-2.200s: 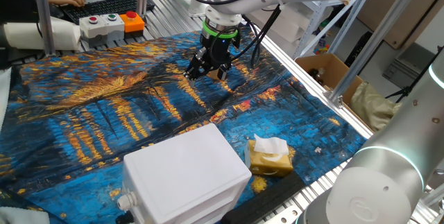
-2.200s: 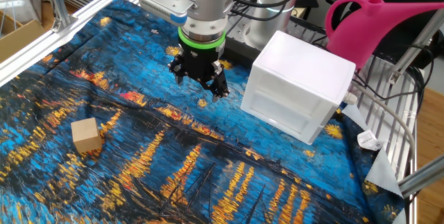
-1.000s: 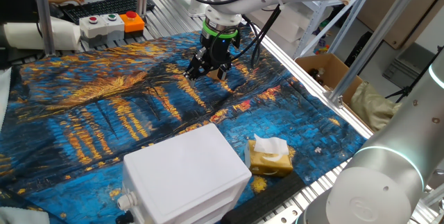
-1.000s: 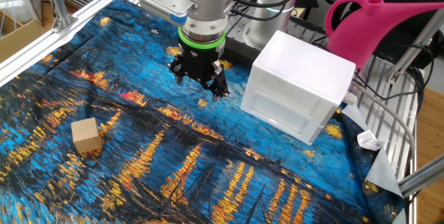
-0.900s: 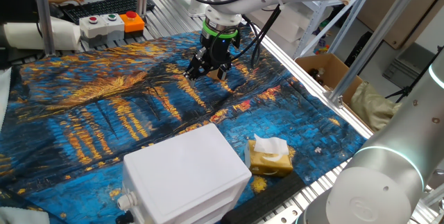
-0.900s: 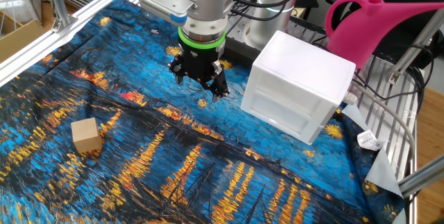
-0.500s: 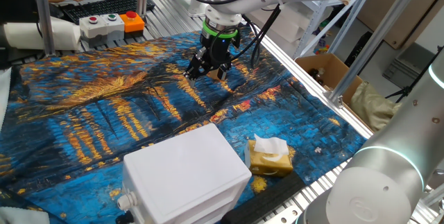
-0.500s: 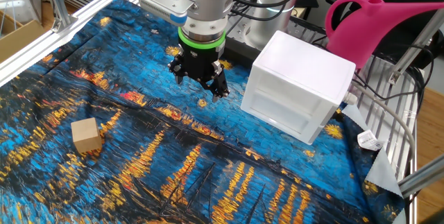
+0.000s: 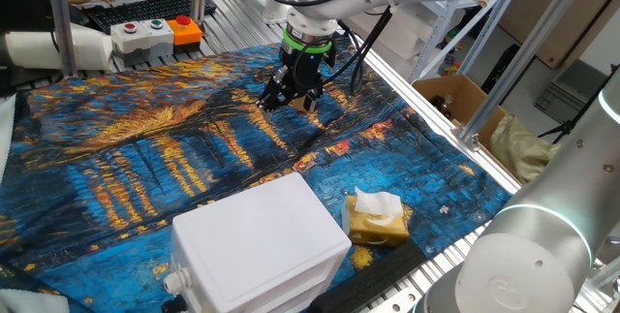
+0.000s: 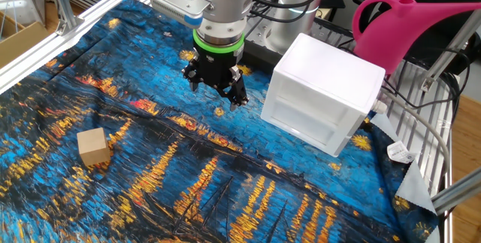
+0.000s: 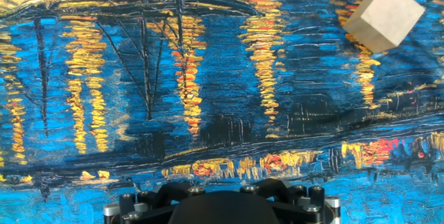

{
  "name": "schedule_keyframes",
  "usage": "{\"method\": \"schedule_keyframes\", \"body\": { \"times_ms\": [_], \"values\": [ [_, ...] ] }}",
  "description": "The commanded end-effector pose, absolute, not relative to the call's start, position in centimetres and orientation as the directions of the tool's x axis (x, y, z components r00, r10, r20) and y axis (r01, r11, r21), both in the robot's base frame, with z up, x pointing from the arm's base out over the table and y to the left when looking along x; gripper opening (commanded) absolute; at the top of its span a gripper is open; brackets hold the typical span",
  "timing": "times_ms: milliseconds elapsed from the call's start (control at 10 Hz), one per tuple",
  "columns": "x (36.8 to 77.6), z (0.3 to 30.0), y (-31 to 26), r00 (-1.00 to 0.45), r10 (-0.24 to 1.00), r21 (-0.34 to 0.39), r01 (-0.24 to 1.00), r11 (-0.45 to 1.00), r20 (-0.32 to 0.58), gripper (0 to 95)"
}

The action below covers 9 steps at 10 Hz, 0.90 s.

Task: Pick up the small block on the left and move it to the right

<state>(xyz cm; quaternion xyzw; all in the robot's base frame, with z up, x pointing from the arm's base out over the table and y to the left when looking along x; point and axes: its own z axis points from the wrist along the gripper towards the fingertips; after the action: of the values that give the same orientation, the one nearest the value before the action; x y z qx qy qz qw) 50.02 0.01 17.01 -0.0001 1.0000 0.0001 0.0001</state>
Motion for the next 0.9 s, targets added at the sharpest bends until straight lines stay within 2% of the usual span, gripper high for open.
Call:
{"method": "schedule_keyframes", "body": {
  "times_ms": [100,200,500,900],
  "values": [
    [50.0,17.0,0.0,-1.0,0.0,0.0,0.0,1.0,0.0,95.0],
    [50.01,16.98,0.01,-0.956,0.295,0.015,0.295,0.955,0.0,19.0],
    [50.0,16.94,0.02,-0.948,0.317,0.055,0.317,0.947,0.015,19.0],
    [49.99,16.93,0.03,-0.929,0.37,0.059,0.37,0.927,0.018,19.0]
  ]
}}
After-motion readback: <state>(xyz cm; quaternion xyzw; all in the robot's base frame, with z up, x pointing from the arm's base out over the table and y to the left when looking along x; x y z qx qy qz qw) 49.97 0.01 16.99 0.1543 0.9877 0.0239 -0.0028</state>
